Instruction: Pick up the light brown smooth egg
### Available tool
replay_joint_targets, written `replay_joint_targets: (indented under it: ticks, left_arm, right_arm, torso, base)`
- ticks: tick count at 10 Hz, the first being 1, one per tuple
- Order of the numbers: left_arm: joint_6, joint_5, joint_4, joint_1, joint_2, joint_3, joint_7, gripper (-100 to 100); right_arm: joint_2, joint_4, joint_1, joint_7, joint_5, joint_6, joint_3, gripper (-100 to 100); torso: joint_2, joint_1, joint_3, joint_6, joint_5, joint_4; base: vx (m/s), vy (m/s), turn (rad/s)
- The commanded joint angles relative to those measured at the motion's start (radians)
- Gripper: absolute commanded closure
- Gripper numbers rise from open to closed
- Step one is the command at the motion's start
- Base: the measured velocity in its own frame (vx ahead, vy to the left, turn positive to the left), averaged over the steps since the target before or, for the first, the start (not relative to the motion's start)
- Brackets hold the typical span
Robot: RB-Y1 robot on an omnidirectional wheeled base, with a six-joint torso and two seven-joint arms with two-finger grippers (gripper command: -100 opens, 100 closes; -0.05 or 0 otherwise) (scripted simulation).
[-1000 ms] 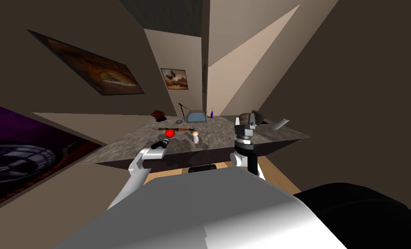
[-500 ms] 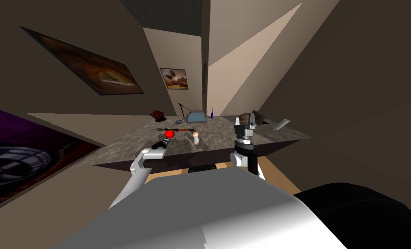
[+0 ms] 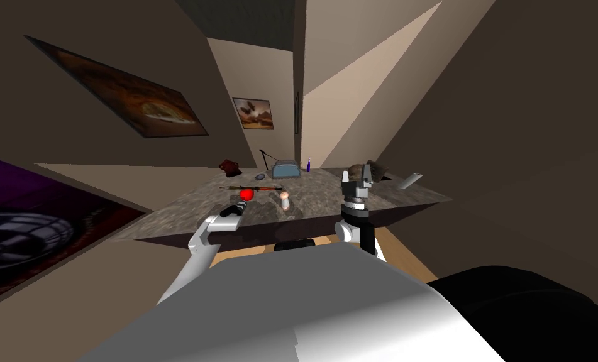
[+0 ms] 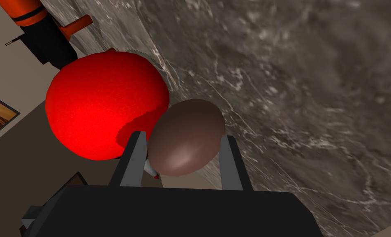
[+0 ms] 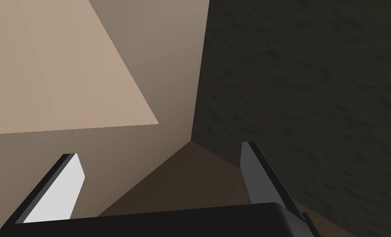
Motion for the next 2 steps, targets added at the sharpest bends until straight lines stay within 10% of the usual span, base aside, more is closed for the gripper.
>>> replay_joint_targets:
  ticks: [1, 2]
  left_arm:
    - [0.000, 0.000, 0.000, 0.000, 0.000, 0.000, 0.000, 100]
    - [0.003, 0.001, -0.002, 0.000, 0.000, 0.000, 0.000, 0]
  right_arm:
    - [0.000, 0.000, 0.000, 0.000, 0.000, 0.000, 0.000, 0]
    - [0.000, 0.000, 0.000, 0.000, 0.000, 0.000, 0.000, 0]
  torso:
    - [0.000, 0.000, 0.000, 0.000, 0.000, 0.000]
    - [0.000, 0.000, 0.000, 0.000, 0.000, 0.000]
  base:
    - [-0.022, -0.008, 0.006]
    - [0.000, 0.000, 0.000]
